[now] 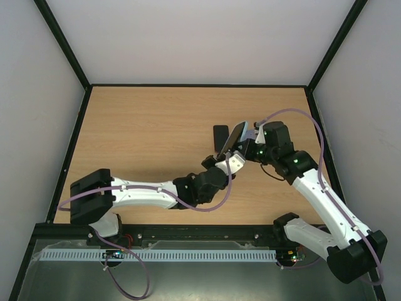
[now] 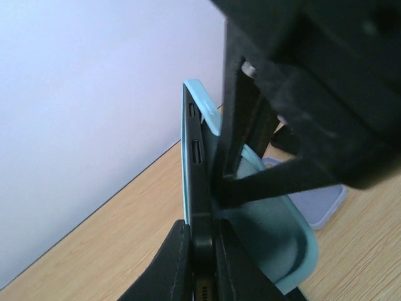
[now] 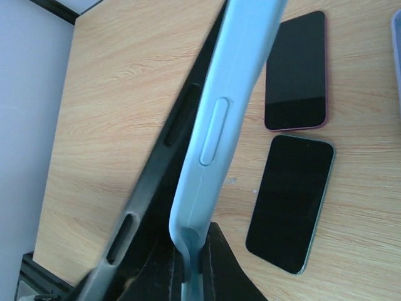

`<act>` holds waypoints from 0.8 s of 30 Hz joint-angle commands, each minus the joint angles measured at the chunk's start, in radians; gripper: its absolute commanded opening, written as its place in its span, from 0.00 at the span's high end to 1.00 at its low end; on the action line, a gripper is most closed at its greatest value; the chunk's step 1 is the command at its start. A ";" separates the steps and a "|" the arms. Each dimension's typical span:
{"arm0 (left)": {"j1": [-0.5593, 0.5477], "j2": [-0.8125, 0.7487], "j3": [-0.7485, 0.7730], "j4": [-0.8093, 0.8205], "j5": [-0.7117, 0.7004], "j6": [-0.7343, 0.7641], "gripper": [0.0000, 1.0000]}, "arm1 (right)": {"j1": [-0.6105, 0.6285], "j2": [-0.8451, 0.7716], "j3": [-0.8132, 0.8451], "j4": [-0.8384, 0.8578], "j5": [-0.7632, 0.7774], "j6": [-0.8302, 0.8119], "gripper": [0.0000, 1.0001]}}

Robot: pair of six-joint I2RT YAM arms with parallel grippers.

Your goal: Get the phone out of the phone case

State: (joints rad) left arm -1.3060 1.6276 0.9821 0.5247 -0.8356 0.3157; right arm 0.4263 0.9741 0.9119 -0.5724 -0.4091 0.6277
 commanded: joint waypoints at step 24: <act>0.118 -0.115 -0.095 -0.305 -0.273 -0.118 0.98 | -0.038 -0.159 -0.243 0.473 0.533 -0.422 0.98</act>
State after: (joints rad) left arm -1.2064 1.4418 0.9119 0.2340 -1.0405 0.1593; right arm 0.3866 0.8593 0.7246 -0.2562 0.0700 0.2863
